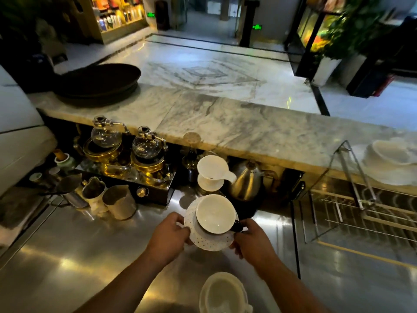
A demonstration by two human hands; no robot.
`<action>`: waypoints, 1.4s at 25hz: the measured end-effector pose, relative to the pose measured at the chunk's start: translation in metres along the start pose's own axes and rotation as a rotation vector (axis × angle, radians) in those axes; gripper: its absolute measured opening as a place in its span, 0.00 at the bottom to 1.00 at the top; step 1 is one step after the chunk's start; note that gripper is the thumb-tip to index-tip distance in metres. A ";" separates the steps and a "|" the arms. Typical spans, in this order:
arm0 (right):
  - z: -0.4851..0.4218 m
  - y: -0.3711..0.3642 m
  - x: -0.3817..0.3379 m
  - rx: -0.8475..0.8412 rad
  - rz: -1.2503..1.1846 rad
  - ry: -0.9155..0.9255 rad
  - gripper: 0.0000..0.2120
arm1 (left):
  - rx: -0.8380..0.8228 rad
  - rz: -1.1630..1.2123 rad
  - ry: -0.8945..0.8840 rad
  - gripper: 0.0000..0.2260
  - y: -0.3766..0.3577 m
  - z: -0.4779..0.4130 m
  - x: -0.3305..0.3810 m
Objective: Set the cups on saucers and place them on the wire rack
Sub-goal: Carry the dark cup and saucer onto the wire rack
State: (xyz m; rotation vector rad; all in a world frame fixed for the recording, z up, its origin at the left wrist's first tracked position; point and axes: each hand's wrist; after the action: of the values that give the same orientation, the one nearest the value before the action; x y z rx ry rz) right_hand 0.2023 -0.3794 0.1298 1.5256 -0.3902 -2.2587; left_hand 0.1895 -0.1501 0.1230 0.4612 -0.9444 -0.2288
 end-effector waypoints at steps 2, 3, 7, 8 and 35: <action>0.014 0.033 0.001 0.032 -0.022 0.016 0.11 | 0.000 -0.015 -0.028 0.04 -0.014 0.021 0.024; 0.018 0.047 0.002 0.045 -0.029 0.023 0.11 | -0.003 -0.014 -0.030 0.05 -0.021 0.030 0.034; 0.038 0.108 0.014 0.083 -0.054 0.047 0.14 | 0.001 -0.042 -0.039 0.07 -0.061 0.070 0.075; 0.044 0.124 0.018 0.091 -0.068 0.048 0.14 | 0.001 -0.040 -0.054 0.07 -0.073 0.081 0.083; 0.159 0.398 0.101 0.255 -0.164 0.091 0.07 | -0.173 -0.021 -0.178 0.06 -0.282 0.234 0.212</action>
State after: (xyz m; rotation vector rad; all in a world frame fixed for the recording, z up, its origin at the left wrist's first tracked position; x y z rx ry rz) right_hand 0.0846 -0.7769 0.2785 1.8421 -0.5630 -2.3226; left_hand 0.1211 -0.5452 0.2594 0.2948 -1.0835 -0.3722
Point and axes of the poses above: each hand's wrist, its own z-axis away from the middle knuckle, its own y-axis out of the back of the hand, x = y × z, and after that the axes turned 9 degrees about y, right-handed
